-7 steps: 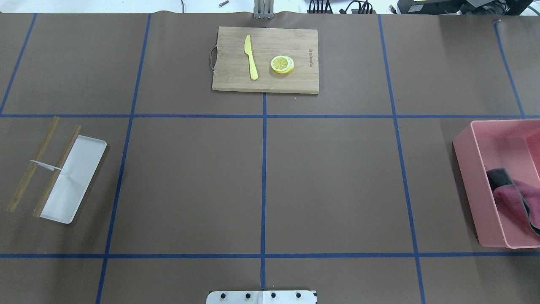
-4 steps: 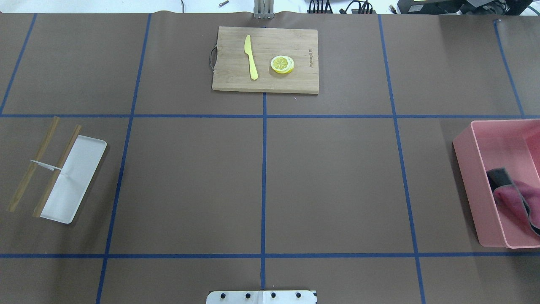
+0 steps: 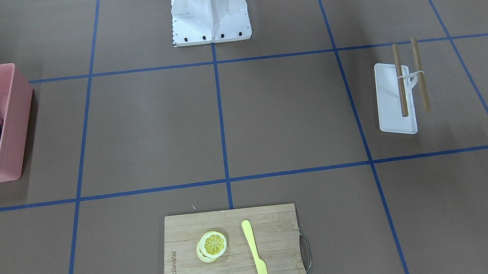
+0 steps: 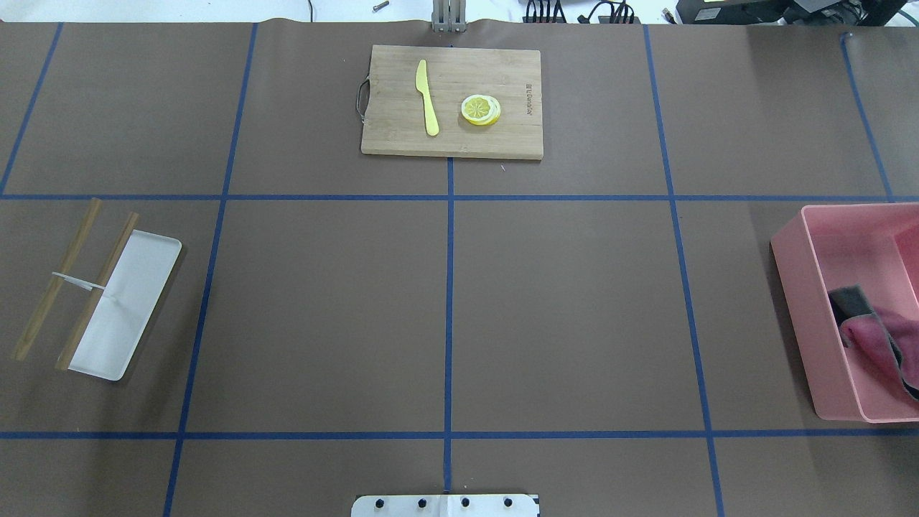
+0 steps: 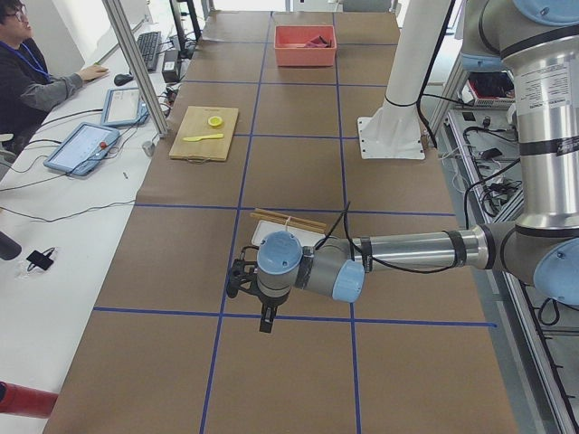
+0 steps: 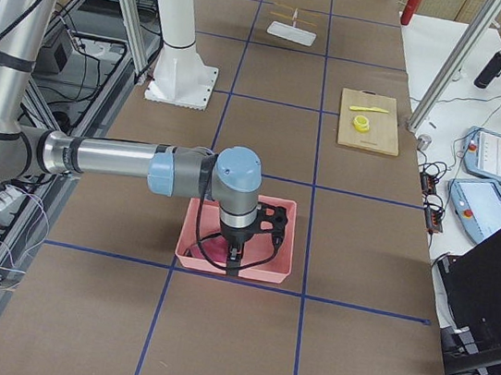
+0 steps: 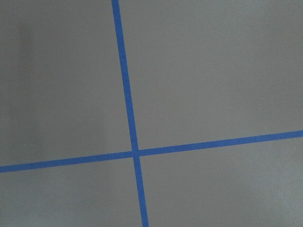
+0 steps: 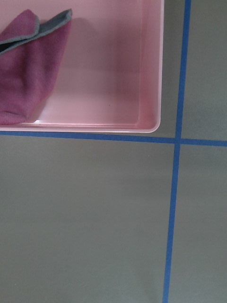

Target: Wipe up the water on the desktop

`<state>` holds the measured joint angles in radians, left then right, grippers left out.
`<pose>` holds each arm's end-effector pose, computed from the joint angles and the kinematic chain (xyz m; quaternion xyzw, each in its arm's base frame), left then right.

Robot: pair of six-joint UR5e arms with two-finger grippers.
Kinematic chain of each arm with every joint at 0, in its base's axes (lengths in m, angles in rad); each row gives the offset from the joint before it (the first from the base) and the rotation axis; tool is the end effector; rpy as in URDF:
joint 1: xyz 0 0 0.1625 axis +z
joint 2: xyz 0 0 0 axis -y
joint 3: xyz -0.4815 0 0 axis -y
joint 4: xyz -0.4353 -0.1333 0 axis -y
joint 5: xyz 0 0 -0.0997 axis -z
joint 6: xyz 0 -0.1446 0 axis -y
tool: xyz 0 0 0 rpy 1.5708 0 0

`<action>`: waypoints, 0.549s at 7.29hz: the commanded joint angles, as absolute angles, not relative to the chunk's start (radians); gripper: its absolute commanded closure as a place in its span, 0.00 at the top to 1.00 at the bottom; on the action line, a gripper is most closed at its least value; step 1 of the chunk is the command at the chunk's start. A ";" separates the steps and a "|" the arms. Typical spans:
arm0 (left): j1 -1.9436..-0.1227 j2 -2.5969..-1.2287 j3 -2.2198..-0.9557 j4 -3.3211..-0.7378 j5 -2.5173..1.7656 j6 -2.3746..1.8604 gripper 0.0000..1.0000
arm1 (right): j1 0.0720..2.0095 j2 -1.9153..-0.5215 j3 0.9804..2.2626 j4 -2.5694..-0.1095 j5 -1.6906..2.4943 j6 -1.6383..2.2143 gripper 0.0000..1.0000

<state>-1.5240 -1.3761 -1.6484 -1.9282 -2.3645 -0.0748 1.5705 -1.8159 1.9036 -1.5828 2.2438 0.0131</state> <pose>-0.0086 -0.4610 0.7605 0.0870 0.3897 0.0335 0.9162 0.0430 -0.4248 0.6967 0.0335 -0.3302 -0.0065 0.9433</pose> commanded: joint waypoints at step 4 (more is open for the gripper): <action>-1.523 -1.362 -1.626 -1.934 -2.371 -0.074 0.99 | 1.549 -1.792 1.884 -1.582 2.282 0.011 1.00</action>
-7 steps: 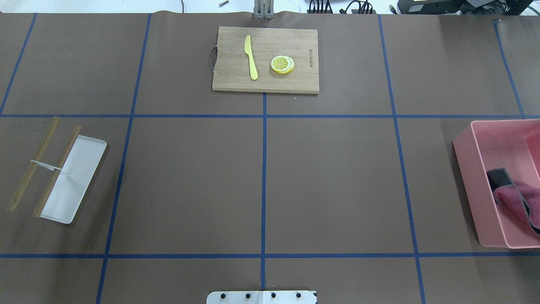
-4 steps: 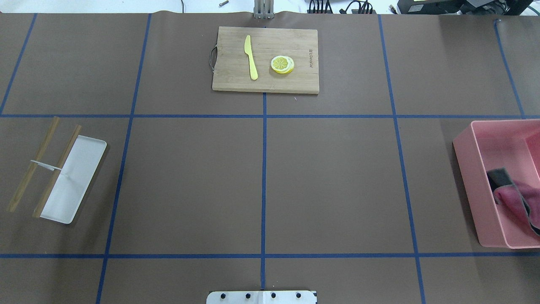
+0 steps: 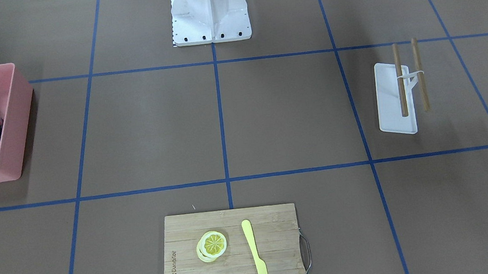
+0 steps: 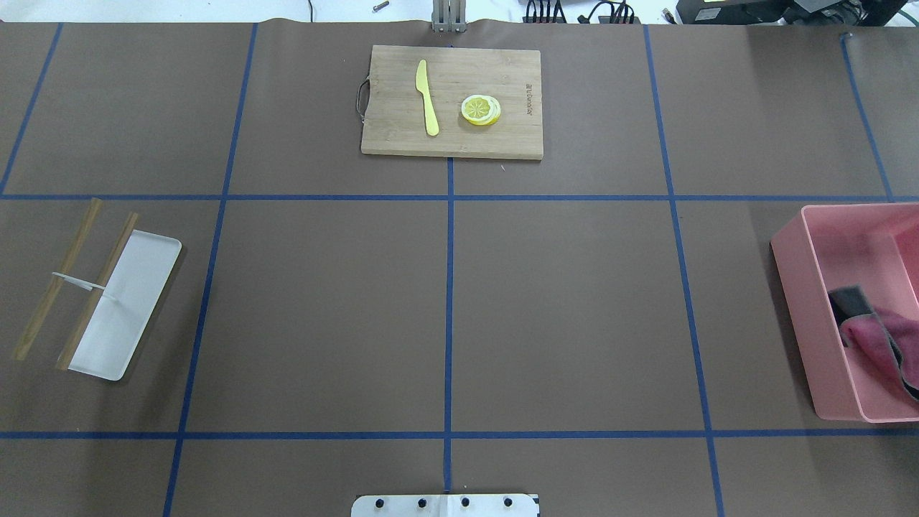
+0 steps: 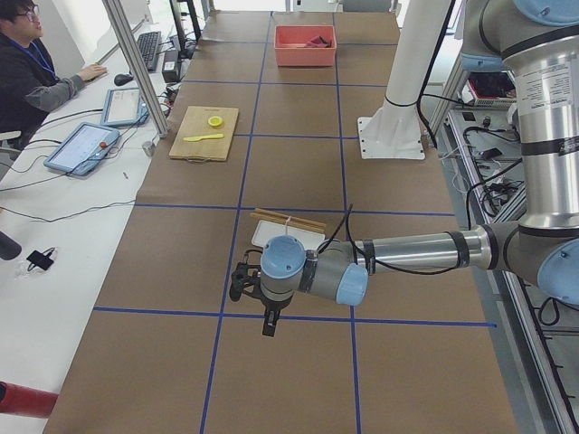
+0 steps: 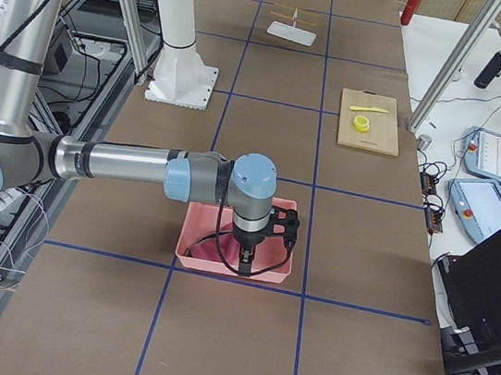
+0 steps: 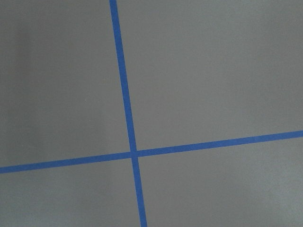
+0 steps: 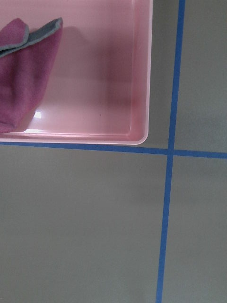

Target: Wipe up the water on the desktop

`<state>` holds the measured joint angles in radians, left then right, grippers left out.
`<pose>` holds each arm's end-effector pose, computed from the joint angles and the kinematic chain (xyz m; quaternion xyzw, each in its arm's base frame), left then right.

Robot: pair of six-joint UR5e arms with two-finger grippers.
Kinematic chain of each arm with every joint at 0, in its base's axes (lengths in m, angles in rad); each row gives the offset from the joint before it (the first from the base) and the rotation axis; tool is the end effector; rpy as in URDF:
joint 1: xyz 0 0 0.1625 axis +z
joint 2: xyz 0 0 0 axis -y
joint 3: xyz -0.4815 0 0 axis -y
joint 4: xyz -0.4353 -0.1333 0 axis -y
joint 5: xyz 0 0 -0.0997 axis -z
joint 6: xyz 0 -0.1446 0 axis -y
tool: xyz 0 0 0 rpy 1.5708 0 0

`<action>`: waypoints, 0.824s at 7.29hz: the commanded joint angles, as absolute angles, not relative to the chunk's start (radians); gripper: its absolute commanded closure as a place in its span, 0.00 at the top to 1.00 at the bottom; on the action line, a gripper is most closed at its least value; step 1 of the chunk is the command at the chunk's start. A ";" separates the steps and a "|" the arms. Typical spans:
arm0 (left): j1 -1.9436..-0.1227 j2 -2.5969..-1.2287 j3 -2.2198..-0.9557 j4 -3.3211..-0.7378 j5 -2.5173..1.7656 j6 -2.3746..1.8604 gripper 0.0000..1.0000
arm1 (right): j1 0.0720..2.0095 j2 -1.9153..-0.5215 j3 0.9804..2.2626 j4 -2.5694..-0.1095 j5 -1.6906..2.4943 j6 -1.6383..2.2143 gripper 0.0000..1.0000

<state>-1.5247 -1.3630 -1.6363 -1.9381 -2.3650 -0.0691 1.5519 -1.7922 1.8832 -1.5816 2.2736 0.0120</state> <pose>-0.0093 -0.4523 0.7719 0.0812 0.3896 0.0329 0.9168 0.0316 -0.4367 0.6947 0.0323 -0.3445 -0.0170 0.9381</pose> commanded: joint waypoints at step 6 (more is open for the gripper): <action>-1.525 -1.350 -1.617 -1.939 -2.373 -0.067 0.99 | 1.543 -1.784 1.922 -1.577 2.286 0.009 1.00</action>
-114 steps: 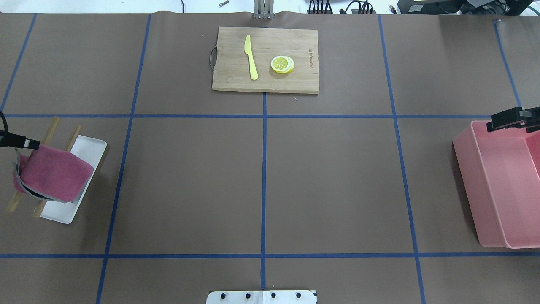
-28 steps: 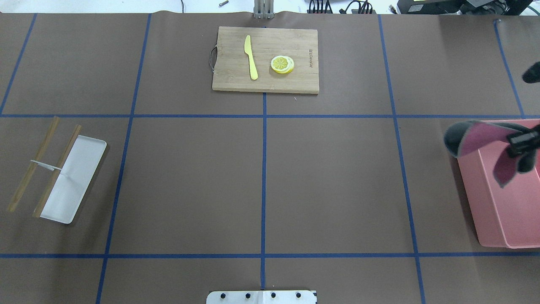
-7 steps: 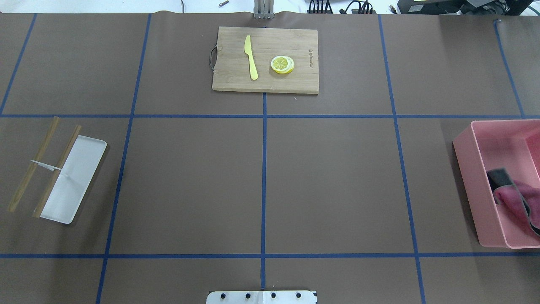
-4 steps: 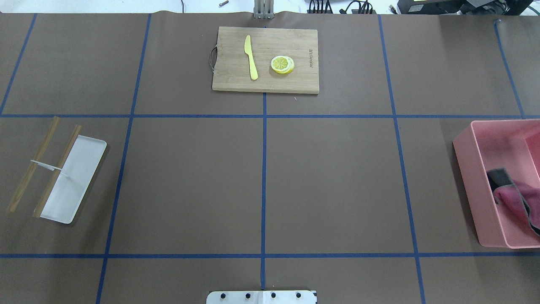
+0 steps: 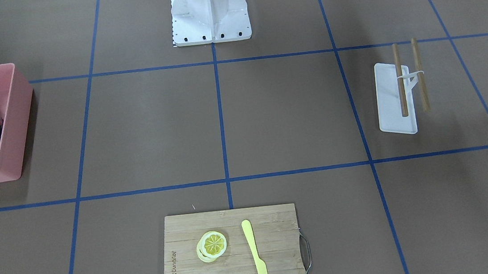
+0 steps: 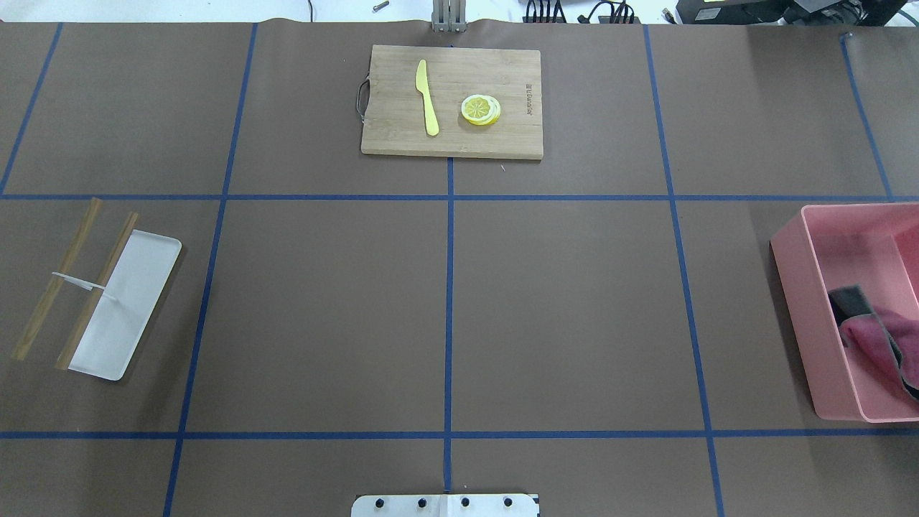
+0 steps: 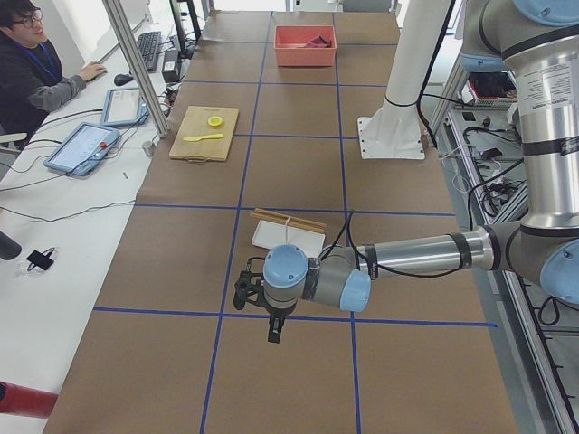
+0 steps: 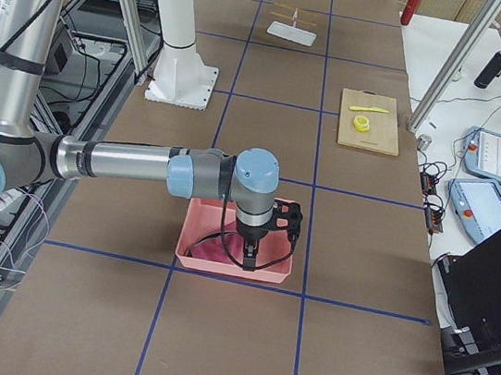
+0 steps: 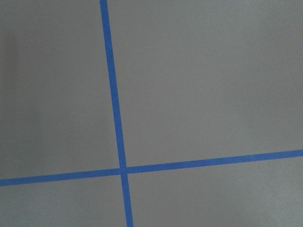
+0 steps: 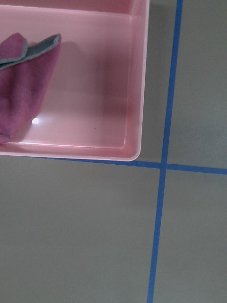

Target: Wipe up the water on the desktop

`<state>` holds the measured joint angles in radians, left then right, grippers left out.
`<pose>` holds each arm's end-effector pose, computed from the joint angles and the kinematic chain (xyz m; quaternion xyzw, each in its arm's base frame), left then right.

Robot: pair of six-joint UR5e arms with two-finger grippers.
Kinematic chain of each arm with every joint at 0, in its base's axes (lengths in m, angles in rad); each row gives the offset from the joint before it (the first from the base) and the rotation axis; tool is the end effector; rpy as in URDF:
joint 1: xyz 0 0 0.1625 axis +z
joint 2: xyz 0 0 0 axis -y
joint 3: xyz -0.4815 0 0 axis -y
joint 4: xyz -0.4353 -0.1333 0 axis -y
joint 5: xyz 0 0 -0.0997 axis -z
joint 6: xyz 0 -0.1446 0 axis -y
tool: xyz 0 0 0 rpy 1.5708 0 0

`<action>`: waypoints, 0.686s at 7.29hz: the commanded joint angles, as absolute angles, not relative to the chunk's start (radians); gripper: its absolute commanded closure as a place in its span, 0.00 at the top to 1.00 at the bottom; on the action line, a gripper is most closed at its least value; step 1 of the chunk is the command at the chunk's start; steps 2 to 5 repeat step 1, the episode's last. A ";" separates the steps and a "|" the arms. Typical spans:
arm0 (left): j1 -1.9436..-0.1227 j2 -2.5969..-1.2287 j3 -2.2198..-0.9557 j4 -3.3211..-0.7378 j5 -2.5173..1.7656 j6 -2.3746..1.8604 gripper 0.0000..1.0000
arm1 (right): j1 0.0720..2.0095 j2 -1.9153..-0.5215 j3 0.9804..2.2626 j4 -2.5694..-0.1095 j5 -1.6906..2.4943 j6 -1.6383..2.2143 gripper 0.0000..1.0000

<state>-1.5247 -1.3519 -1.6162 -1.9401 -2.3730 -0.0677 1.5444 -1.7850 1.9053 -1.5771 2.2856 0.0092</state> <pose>-0.0090 -0.4424 0.7868 0.0678 0.3931 0.0283 0.9166 0.0269 -0.4421 0.6779 0.0471 -0.3502 -0.0280 0.9351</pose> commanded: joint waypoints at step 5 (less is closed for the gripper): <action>-1.525 -1.350 -1.617 -1.939 -2.373 -0.067 0.99 | 1.542 -1.784 1.925 -1.577 2.286 0.009 1.00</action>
